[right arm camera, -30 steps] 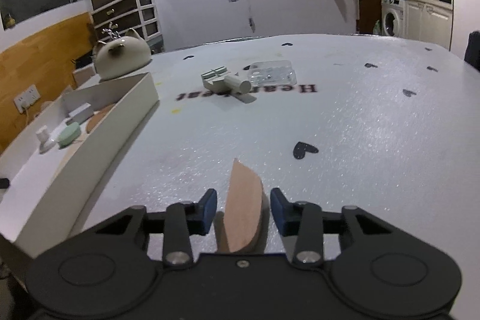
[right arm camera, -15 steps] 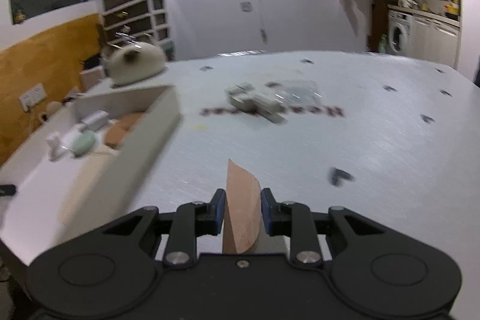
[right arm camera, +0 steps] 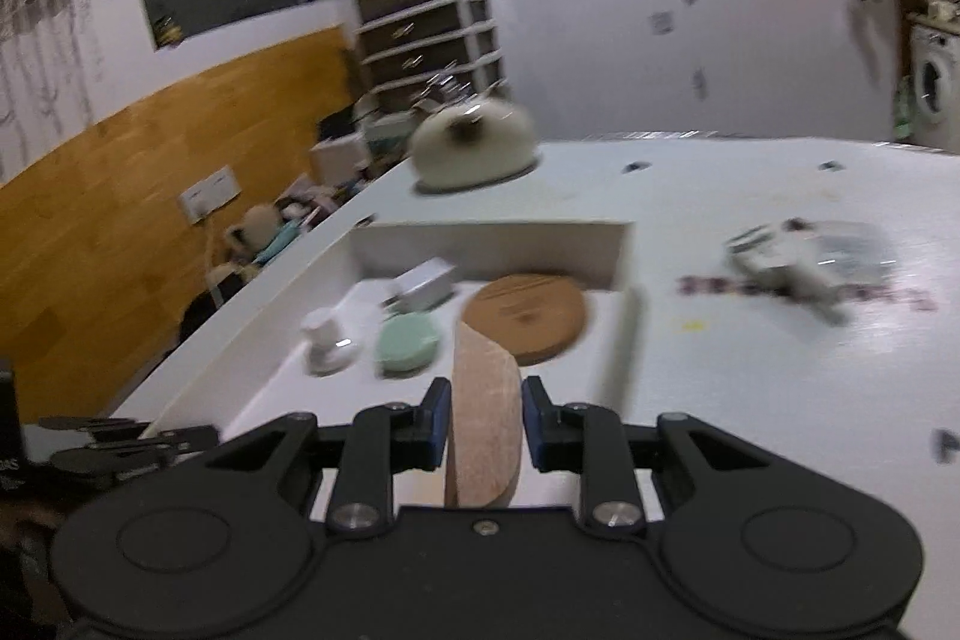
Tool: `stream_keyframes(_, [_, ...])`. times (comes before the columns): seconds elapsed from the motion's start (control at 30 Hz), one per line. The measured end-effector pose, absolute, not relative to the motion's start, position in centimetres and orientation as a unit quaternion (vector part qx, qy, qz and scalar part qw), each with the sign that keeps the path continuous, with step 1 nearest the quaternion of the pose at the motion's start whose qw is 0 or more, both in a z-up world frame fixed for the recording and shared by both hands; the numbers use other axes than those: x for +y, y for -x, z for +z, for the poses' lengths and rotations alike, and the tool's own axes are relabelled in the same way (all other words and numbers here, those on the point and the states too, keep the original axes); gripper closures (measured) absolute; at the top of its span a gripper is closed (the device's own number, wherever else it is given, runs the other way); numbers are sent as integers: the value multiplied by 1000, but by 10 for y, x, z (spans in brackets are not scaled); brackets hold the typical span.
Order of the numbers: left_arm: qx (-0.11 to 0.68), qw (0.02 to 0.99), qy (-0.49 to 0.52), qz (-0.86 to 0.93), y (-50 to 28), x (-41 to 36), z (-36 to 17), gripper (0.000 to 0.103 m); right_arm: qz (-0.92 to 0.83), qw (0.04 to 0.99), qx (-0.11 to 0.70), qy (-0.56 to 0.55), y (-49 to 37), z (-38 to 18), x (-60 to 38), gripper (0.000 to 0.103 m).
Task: Organize rigid objects
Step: 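Carry the pink wooden piece into the tray beside the stick and release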
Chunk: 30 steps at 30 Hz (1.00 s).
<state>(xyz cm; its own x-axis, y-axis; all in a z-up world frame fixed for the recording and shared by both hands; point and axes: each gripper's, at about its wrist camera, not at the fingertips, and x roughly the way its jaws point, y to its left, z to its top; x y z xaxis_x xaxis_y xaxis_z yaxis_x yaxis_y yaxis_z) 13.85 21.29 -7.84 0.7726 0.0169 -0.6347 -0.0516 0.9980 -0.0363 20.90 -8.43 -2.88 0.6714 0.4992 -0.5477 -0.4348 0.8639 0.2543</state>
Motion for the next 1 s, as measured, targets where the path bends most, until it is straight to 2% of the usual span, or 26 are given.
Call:
stream_keyframes(0.3, [336, 941, 30, 16, -138, 215, -79, 101, 277, 890, 363, -13, -236, -50, -15, 77])
stream_keyframes(0.67, [334, 942, 33, 12, -138, 216, -80, 101, 259, 884, 388, 19, -248, -67, 7, 76])
stream_keyframes(0.73, [333, 942, 33, 11, -138, 216, -80, 101, 254, 884, 392, 22, -248, -68, 8, 72])
stream_keyframes(0.77, [333, 942, 33, 11, -138, 215, -80, 101, 252, 884, 393, 25, -247, -68, 8, 60])
stream_keyframes(0.8, [333, 942, 33, 11, -138, 216, -80, 101, 251, 886, 390, 27, -245, -66, 8, 56])
stream_keyframes(1.0, [330, 943, 39, 12, -137, 216, -81, 101, 260, 889, 376, 36, -233, -57, 5, 49])
